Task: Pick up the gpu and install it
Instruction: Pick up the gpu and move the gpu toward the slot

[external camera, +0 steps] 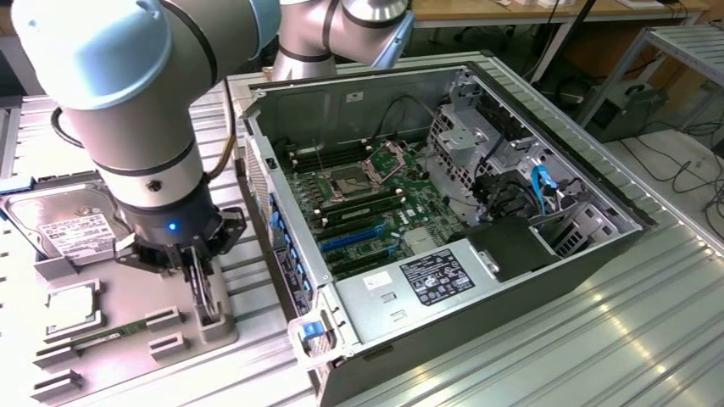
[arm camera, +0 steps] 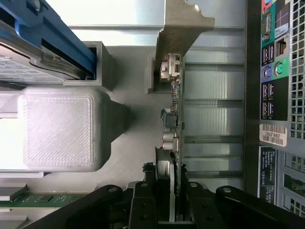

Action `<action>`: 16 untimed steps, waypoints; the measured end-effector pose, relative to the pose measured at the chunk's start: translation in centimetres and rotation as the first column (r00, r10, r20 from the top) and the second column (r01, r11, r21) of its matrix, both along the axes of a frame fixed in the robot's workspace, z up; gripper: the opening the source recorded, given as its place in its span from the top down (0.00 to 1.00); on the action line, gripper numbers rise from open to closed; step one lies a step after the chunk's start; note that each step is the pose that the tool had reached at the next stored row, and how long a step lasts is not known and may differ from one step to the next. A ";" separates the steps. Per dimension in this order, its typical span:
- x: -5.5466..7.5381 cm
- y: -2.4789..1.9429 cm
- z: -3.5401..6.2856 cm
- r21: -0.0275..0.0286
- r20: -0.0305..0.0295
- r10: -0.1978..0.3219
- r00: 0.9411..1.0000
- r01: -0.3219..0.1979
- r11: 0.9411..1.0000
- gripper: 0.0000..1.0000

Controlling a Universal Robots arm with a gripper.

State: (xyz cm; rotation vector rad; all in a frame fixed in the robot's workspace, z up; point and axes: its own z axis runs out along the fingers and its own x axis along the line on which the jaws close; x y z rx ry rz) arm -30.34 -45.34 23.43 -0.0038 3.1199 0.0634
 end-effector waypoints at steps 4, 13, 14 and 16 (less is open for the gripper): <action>0.0 0.00 1.32 0.000 0.000 0.000 1.000 0.000 1.000 0.72; 0.0 0.00 4.62 0.000 0.000 0.000 1.000 0.000 1.000 0.72; 0.0 0.00 5.13 0.000 0.000 0.000 1.000 0.000 1.000 0.72; 0.0 0.00 5.80 -0.001 0.000 0.000 1.000 0.000 1.000 0.72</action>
